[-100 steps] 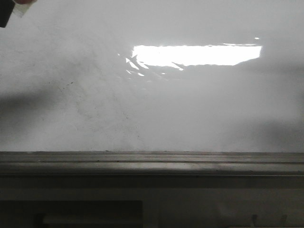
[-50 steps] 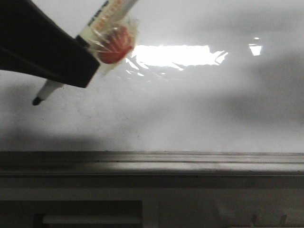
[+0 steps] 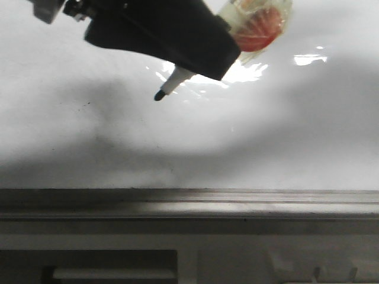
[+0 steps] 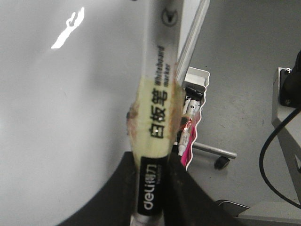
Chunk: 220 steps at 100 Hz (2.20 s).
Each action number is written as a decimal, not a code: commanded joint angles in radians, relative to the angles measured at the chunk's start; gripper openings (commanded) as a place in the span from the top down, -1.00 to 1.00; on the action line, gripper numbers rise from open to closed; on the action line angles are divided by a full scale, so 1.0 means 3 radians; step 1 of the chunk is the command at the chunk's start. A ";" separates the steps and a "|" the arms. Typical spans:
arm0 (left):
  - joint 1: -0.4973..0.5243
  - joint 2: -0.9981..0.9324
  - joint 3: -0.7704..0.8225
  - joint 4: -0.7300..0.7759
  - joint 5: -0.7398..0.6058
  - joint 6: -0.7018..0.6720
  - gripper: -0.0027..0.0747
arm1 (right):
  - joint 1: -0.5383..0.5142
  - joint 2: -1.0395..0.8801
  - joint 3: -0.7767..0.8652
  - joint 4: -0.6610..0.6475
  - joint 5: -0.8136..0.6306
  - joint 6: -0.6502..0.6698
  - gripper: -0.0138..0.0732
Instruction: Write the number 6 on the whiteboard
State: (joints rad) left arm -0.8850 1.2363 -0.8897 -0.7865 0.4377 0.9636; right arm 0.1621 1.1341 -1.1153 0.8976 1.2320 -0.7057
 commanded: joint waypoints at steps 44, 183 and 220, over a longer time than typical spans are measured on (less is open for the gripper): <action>-0.0030 -0.0006 -0.0203 -0.0072 -0.0200 -0.0042 0.98 | 0.0009 0.0008 -0.0101 0.0117 0.0135 -0.0105 0.64; 0.2389 -0.2406 0.1180 -0.0994 -0.0920 -0.0042 -0.39 | 0.0009 -0.1641 0.1306 -0.0149 -0.2156 -0.0217 0.79; 0.2416 -0.2400 0.1240 -0.1017 -0.0898 -0.0042 -0.25 | 0.0009 -0.1411 0.1306 0.0413 -0.2495 -0.0745 0.79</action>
State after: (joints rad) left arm -0.1638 0.5085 -0.4893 -1.0650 0.2102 0.9568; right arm 0.1643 0.6833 -0.6981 0.9215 0.5661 -0.8594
